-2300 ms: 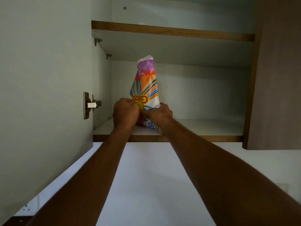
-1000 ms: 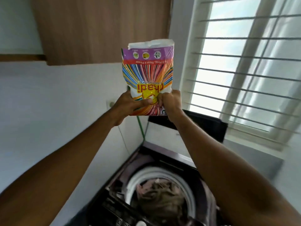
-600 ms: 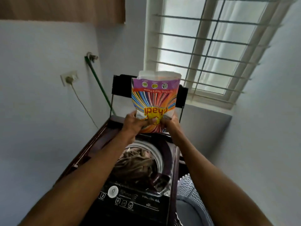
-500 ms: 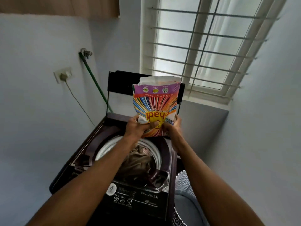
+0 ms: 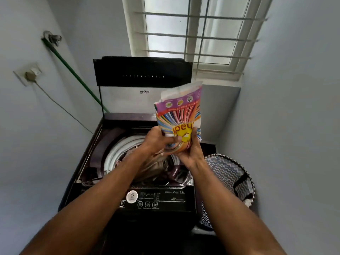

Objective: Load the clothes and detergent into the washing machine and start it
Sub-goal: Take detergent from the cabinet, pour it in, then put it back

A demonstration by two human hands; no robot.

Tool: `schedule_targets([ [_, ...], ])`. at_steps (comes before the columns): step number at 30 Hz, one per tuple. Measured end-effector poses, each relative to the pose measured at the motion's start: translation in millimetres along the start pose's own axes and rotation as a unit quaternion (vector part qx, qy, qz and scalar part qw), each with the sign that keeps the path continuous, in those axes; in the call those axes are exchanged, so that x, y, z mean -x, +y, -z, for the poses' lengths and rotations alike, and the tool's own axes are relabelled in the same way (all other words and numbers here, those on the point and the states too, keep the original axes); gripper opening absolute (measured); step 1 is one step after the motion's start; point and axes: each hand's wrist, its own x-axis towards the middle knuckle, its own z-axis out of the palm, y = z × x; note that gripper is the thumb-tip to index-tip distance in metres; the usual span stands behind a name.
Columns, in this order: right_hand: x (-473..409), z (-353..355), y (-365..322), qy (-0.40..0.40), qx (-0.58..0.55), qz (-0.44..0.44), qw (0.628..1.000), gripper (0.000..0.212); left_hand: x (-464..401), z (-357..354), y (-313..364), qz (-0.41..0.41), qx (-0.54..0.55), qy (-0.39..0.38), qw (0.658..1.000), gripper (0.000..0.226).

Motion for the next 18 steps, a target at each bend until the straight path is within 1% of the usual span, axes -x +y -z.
schedule_targets([
  [2,7,15,7,0.03,-0.007,0.001,1.0,0.074,1,11,-1,-0.007,-0.035,-0.069,0.997,0.053],
  [4,14,28,15,0.05,-0.015,0.016,0.998,0.073,3,17,3,-0.008,-0.047,-0.107,0.993,0.04],
  [7,27,38,26,0.078,-0.014,0.059,0.995,0.084,-1,24,7,-0.005,-0.09,-0.154,0.984,0.022],
  [8,31,42,28,0.091,-0.007,0.069,0.993,0.084,-4,25,7,-0.005,-0.111,-0.163,0.98,0.02],
  [10,39,52,32,0.114,-0.001,0.079,0.99,0.081,-9,25,6,-0.004,-0.133,-0.186,0.974,0.026],
  [14,55,73,32,0.181,0.017,0.099,0.978,0.069,-10,15,3,-0.007,-0.136,-0.213,0.967,0.032],
  [16,65,78,28,0.204,0.022,0.12,0.971,0.071,-9,11,1,-0.021,-0.118,-0.21,0.97,0.032],
  [18,77,81,22,0.2,0.03,0.144,0.969,0.079,-10,12,2,-0.05,-0.105,-0.188,0.975,0.029],
])
